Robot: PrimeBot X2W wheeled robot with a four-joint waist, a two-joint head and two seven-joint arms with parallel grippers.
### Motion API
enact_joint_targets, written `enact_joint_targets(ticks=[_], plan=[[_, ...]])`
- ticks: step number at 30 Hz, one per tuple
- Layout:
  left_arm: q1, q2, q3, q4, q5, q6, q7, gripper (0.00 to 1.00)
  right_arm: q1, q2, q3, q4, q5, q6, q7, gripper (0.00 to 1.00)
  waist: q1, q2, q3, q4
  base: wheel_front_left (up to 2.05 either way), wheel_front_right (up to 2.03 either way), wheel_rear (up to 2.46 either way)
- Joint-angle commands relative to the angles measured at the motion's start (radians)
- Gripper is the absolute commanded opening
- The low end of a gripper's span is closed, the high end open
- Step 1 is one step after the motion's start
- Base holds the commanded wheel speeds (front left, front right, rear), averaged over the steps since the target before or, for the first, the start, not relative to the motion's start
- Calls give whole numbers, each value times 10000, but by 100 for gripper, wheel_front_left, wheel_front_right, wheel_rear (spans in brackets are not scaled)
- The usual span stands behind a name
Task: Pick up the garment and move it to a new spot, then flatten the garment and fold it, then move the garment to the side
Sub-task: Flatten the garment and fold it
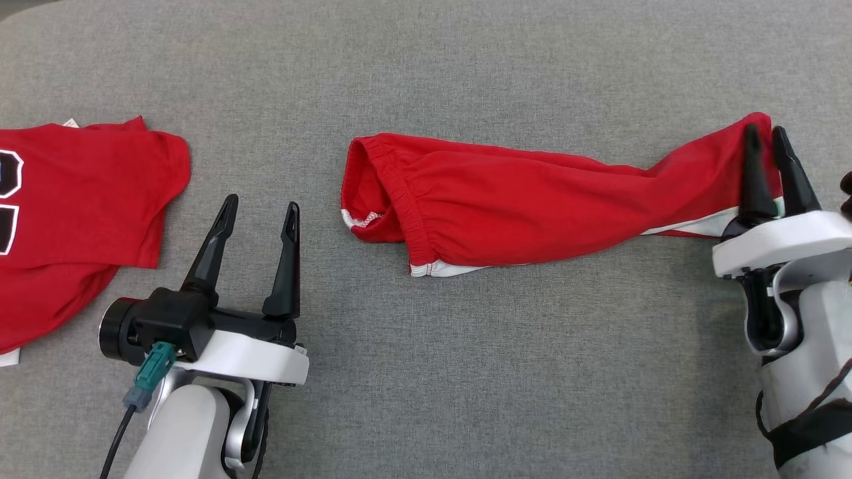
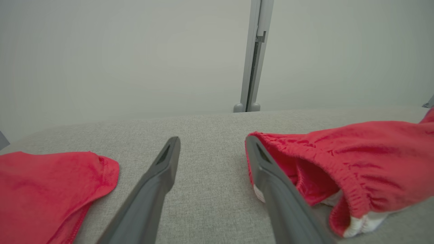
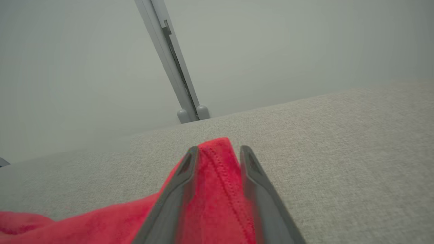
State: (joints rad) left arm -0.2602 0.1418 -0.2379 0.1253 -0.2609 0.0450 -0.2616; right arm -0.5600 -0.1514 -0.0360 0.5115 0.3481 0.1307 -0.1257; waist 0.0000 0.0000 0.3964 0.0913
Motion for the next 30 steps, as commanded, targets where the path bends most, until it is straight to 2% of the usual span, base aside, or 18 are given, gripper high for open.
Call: enact_joint_targets(ticks=[1, 7, 13, 23, 30], plan=[[-131, -14, 57, 8, 81, -44, -44, 100, -50, -101, 163, 137, -89, 0, -226, 100, 0, 0, -69, -18, 0, 0, 0], [317, -77, 153, 106, 121, -59, -43, 100, 740, -334, 797, -50, -373, 0, -873, 100, 0, 0, -574, -168, 0, 0, 0], [737, -38, 271, 134, 147, -15, -31, 100, 2024, -281, 864, -1163, -744, 0, -978, 100, 0, 0, -1110, -396, 0, 0, 0], [1412, 87, 318, 170, 223, 68, -32, 100, 3953, 175, 812, -3809, -1153, 0, -144, 100, 0, 0, -1979, -645, 0, 0, 0], [1497, 106, 229, 165, 169, 97, -32, 100, 4596, 386, 681, -4798, -1230, 0, 421, 100, 0, 0, -2057, -687, 0, 0, 0]])
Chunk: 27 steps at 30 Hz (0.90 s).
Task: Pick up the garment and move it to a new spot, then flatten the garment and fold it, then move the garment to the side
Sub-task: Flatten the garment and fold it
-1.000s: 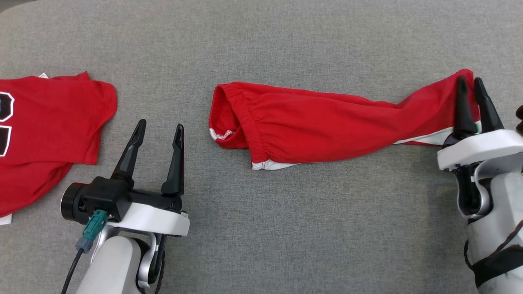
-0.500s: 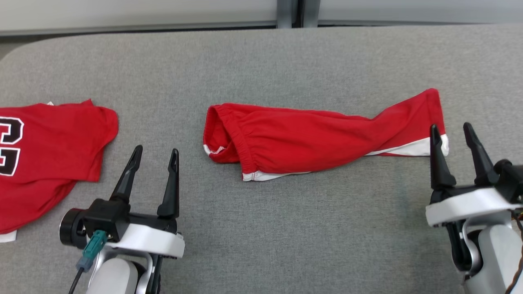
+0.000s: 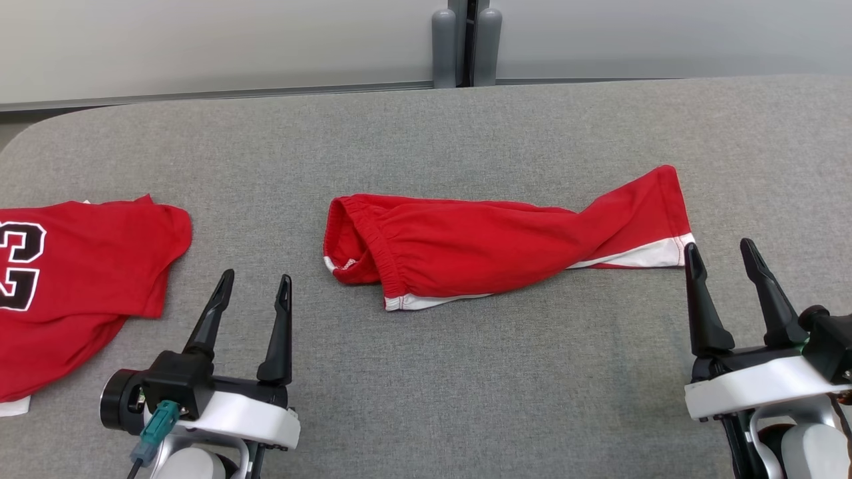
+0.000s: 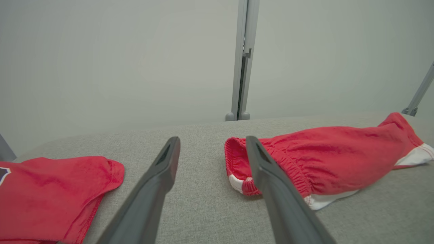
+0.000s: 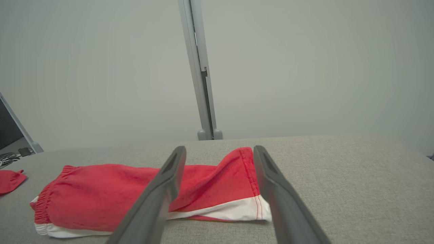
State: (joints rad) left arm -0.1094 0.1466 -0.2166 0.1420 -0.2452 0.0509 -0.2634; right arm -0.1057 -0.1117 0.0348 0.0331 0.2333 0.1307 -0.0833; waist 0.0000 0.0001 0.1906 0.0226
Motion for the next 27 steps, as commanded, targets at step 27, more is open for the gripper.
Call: enact_joint_targets(ticks=[27], plan=[[-1118, -396, -1588, 714, -162, -976, 871, 100, -120, 173, 52, -385, -27, 0, 248, 100, 0, -1, 666, -122, 0, 0, 0]])
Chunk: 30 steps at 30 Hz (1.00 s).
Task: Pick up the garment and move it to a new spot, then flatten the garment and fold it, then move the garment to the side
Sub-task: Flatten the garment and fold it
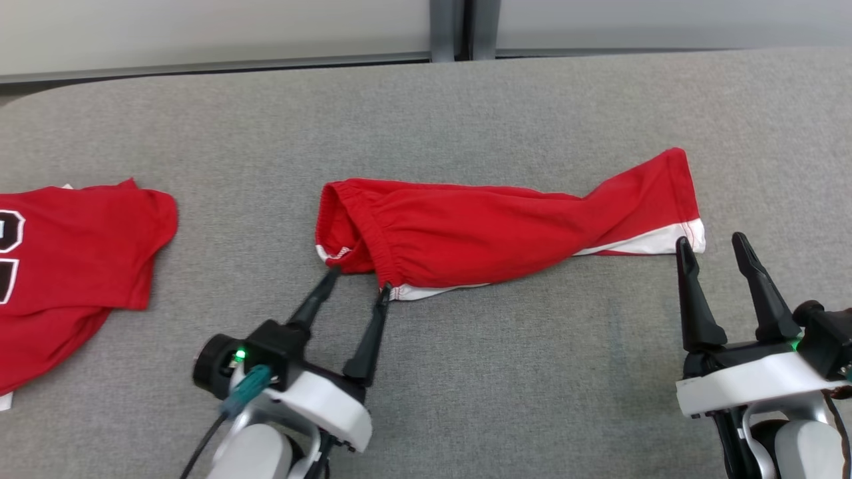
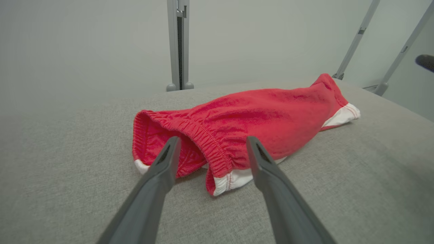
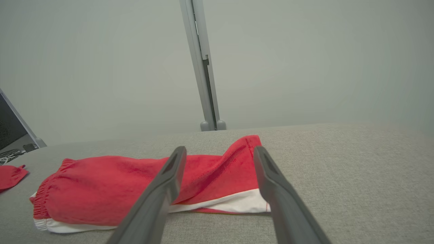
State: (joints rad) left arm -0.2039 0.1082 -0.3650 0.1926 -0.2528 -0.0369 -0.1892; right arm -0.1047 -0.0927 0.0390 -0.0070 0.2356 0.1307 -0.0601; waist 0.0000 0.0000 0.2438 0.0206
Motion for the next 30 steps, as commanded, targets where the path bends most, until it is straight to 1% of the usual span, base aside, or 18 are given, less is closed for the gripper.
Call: enact_joint_targets(ticks=[1, 6, 7, 8, 9, 11, 17, 24, 30], plan=[[-299, -74, -232, 459, -131, -169, 253, 100, -187, -5, 78, 26, -36, 0, 9, 100, 0, 0, 217, -169, 0, 0, 0], [-718, -290, -503, 1559, -466, -351, 459, 100, -324, 8, 202, 207, 60, 0, -102, 100, 0, 0, 466, -453, 0, 0, 0], [-718, -290, -503, 1559, -466, -351, 459, 100, -324, 8, 202, 207, 60, 0, -102, 100, 0, 0, 466, -453, 0, 0, 0], [-839, -343, -569, 1900, -581, -397, 440, 66, -344, 4, 177, 309, 94, 0, -143, 100, 0, 0, 515, -513, 0, 0, 0], [-839, -343, -569, 1900, -581, -397, 440, 66, -344, 4, 177, 309, 94, 0, -143, 100, 0, 0, 515, -513, 0, 0, 0], [-999, -364, -581, 2116, -629, -409, 303, 0, -390, -2, 175, 394, 89, 0, -188, 100, 0, 0, 576, -588, 0, 0, 0], [-1028, -305, -633, 2319, -616, -389, -4, 0, -454, -128, -175, 871, 186, 0, -179, 100, 0, 0, 638, -642, 0, 0, 0], [-1130, -222, -721, 2042, -575, -352, -59, 0, -1164, -580, -508, 2298, 388, 0, 67, 100, 0, 0, 963, -439, 0, 0, 0], [-1360, -177, -781, 1741, -563, -363, -139, 0, -2481, -983, 87, 3896, 794, 0, 175, 100, 0, 0, 1344, -174, 0, 0, 0]])
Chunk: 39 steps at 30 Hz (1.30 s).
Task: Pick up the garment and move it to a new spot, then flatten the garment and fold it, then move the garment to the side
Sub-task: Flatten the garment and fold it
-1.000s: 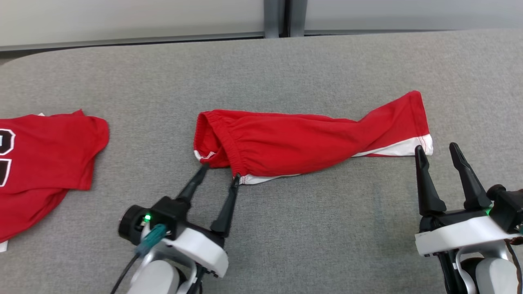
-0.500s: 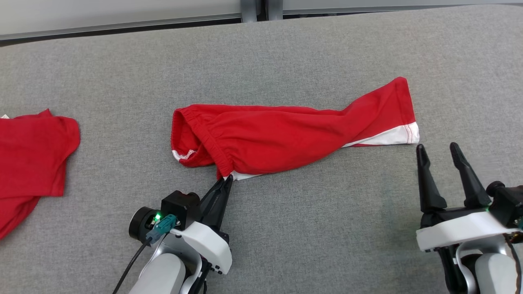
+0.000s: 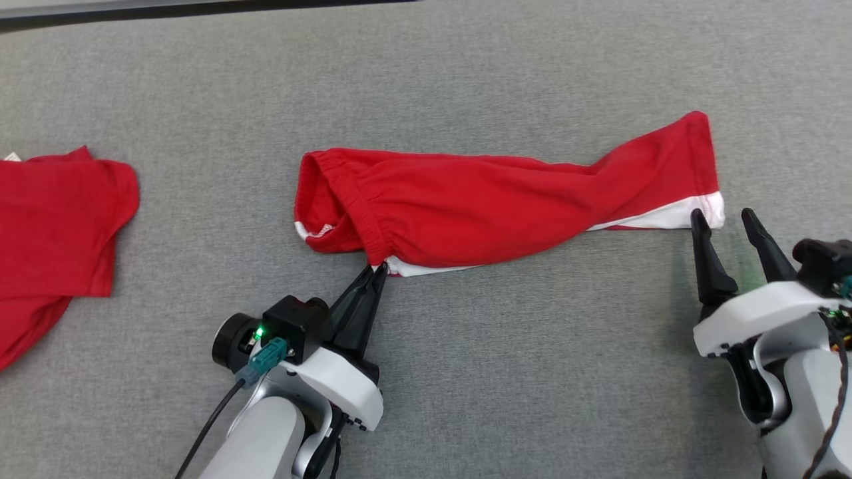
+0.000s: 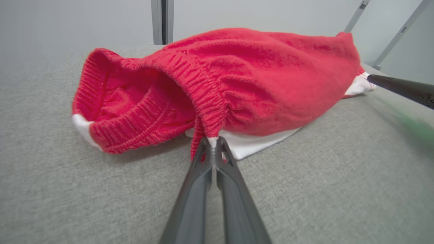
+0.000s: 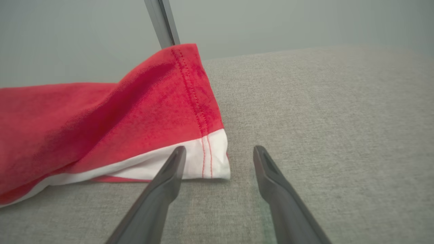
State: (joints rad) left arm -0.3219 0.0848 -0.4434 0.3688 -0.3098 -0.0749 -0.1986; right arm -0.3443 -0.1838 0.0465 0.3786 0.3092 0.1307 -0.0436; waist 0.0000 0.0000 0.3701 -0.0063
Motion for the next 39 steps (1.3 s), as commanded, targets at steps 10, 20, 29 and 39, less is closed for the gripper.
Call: enact_joint_targets(ticks=[10, 20, 29, 39], plan=[[-171, 209, 192, -794, -74, 194, -319, 0, -800, -714, 1160, 1057, 1155, -1, -469, 0, 0, 0, 143, 438, 0, 0, 0], [-41, 944, 916, -3073, -41, 774, -73, 0, -230, -1113, 1119, -1217, 1304, -1, -1205, 0, 0, 0, -348, 159, 0, 0, 0], [-878, 1560, 1378, -5164, -34, 902, 741, 0, -474, -1174, 67, -4335, 580, -1, -476, 0, 0, 0, -1184, 77, 0, 0, 0], [-2017, 1862, 1821, -6267, -187, 1055, 1623, 0, -684, -912, -1167, -6641, 176, -10, 914, 0, 0, 0, -1761, 119, 0, 0, 0]])
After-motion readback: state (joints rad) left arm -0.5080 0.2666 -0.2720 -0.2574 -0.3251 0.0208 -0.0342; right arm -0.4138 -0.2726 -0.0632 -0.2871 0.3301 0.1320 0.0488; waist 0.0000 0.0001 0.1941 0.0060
